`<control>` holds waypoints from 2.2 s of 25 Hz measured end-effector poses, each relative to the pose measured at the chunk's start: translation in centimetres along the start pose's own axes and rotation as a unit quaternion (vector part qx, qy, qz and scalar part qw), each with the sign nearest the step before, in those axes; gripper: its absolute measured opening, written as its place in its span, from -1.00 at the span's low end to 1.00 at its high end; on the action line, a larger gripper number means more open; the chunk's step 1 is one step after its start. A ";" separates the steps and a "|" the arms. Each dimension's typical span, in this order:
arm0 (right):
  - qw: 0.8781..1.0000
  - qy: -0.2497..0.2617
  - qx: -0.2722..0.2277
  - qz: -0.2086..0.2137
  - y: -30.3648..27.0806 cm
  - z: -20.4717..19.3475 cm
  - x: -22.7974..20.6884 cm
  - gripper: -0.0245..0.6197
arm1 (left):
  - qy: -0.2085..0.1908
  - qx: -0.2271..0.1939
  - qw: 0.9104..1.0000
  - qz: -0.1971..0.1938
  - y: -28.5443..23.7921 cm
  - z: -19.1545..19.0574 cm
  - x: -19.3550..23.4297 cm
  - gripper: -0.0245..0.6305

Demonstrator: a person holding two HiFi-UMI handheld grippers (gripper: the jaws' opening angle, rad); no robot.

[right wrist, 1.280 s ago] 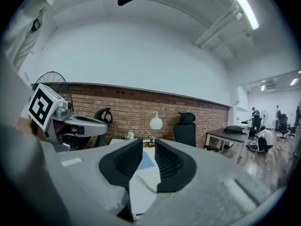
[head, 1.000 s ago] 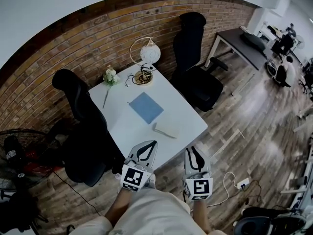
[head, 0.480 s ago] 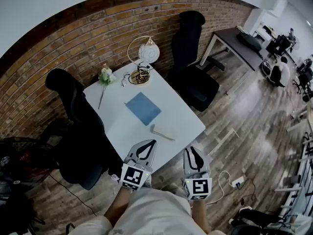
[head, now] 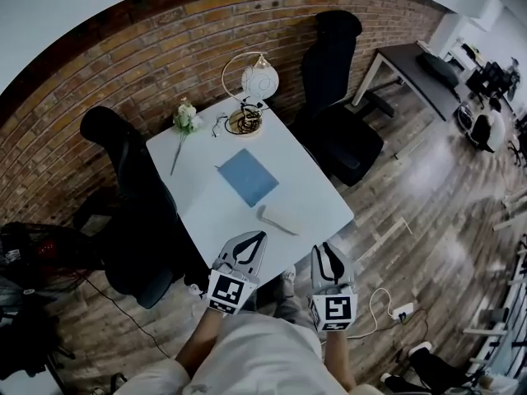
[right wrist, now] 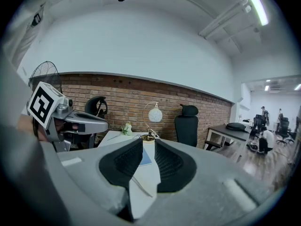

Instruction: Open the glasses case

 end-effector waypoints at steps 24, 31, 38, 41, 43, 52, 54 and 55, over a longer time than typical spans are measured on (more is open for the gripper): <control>0.985 0.030 0.065 0.159 -9.6 -8.3 -1.1 -0.69 | 0.066 0.083 0.986 0.127 -6.3 -10.5 4.5 -0.92; 0.976 0.055 0.085 0.194 -11.9 -10.5 -0.6 -0.69 | 0.084 0.102 0.981 0.141 -7.9 -12.7 5.6 -0.92; 0.969 0.070 0.102 0.216 -13.8 -12.5 -0.2 -0.69 | 0.096 0.121 0.977 0.147 -9.1 -14.7 6.5 -0.92; 0.966 0.075 0.107 0.224 -14.5 -13.3 0.0 -0.69 | 0.099 0.128 0.975 0.149 -9.6 -15.4 6.8 -0.92; 0.963 0.081 0.112 0.230 -15.0 -13.7 0.1 -0.69 | 0.102 0.134 0.974 0.150 -9.9 -16.0 6.9 -0.92; 0.952 0.104 0.133 0.256 -16.5 -15.8 1.2 -0.69 | 0.112 0.163 0.969 0.150 -10.8 -18.5 7.3 -0.92; 0.950 0.104 0.138 0.261 -16.7 -16.3 1.3 -0.69 | 0.113 0.168 0.968 0.150 -11.1 -19.0 7.3 -0.92; 0.949 0.105 0.140 0.263 -16.8 -16.5 1.4 -0.69 | 0.113 0.171 0.967 0.150 -11.2 -19.3 7.4 -0.92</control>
Point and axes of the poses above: the fingertips, and each gripper's own axes: y backward along the fingers, x to its left, z out of its top, the point moved 1 cm from there along y, backward along the fingers, and after that the axes turned 9 degrees about y, right-handed, at the moved point
